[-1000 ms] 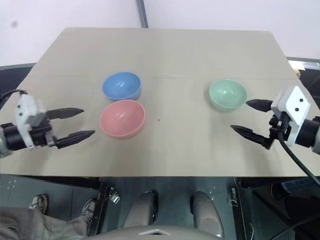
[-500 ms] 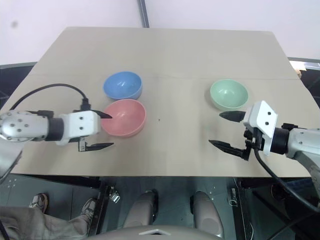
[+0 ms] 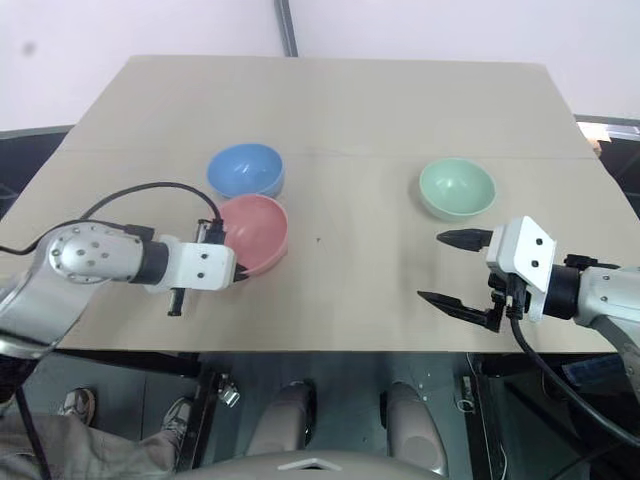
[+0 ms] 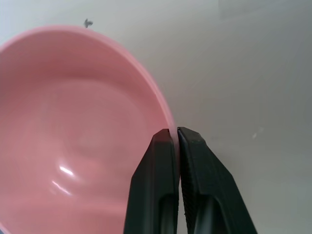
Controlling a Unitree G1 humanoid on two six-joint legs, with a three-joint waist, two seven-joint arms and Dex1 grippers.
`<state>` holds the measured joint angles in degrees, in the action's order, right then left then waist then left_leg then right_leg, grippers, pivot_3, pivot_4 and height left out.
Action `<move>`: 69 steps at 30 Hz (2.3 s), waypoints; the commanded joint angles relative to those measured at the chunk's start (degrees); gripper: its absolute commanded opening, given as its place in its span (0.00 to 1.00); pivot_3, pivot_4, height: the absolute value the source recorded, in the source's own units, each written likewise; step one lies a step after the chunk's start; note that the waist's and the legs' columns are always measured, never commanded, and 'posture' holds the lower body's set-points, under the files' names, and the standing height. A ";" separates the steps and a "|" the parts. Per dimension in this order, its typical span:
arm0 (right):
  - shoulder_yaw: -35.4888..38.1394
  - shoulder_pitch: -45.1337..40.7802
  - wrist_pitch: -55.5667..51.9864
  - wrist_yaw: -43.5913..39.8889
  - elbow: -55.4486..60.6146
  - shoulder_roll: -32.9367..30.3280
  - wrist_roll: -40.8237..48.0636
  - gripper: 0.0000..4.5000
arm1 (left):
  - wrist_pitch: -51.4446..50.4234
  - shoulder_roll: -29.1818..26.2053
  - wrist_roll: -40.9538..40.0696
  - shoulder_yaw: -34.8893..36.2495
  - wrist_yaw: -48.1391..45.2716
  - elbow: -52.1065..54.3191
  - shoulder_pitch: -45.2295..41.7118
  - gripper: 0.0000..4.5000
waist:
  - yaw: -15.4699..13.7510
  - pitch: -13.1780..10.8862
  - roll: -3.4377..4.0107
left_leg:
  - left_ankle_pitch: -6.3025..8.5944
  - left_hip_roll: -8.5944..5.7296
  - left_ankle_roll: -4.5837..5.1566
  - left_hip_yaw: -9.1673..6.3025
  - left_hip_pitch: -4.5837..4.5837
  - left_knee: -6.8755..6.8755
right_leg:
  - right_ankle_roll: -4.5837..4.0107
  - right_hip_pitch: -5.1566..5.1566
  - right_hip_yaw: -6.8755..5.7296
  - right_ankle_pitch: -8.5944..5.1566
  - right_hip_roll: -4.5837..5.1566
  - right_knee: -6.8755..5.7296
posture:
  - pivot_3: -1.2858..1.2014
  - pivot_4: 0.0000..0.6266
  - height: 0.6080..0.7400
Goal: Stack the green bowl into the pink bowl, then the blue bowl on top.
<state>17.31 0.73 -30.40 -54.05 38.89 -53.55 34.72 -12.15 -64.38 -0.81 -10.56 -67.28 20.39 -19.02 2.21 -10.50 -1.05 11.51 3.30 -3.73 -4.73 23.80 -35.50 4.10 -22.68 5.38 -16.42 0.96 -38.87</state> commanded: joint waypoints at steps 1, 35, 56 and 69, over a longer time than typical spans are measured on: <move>1.27 -0.49 1.46 0.66 1.51 0.02 -0.18 1.00 | 2.34 1.43 0.53 -0.85 -1.23 -0.24 -2.77 0.03 | 0.01 0.00 0.00 | 0.00 0.00 0.00 0.00 0.01 -0.01 | 0.00 0.00 0.00 0.00 0.00 0.00 | 0.52 0.24 1.00; -18.29 -18.66 5.02 15.27 -18.23 7.22 -20.07 1.00 | -9.28 20.20 -11.43 6.49 -3.77 -3.88 -14.45 0.66 | 1.97 -0.01 0.01 | 0.03 -0.01 0.06 -0.08 -0.02 -0.64 | -0.12 0.20 0.02 0.17 -0.06 -0.30 | 0.52 0.24 1.00; -30.22 -41.55 16.92 5.02 -56.01 14.81 -36.69 0.00 | -21.16 18.20 -33.38 34.22 8.51 12.47 15.38 0.67 | 1.28 -0.10 0.04 | 0.03 -0.03 0.06 -0.12 0.01 -0.67 | -0.17 0.09 -0.04 0.18 -0.02 -0.54 | 0.52 0.24 1.00; -32.00 -42.13 -2.43 2.56 -21.76 23.77 -24.54 0.00 | -18.56 16.11 -38.02 39.13 4.79 8.21 24.37 0.97 | 1.43 -0.17 0.16 | 0.04 0.00 0.05 -0.12 -0.01 -0.56 | -0.18 0.01 -0.03 0.17 -0.03 -0.55 | 0.52 0.24 1.00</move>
<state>-14.32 -39.52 -30.09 -52.54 13.17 -30.89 9.14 -31.03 -47.46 -37.49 26.57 -62.59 28.54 5.38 3.65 -10.67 -0.90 11.55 3.29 -3.68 -4.85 23.80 -36.08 3.92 -22.67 5.35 -16.25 0.93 -39.42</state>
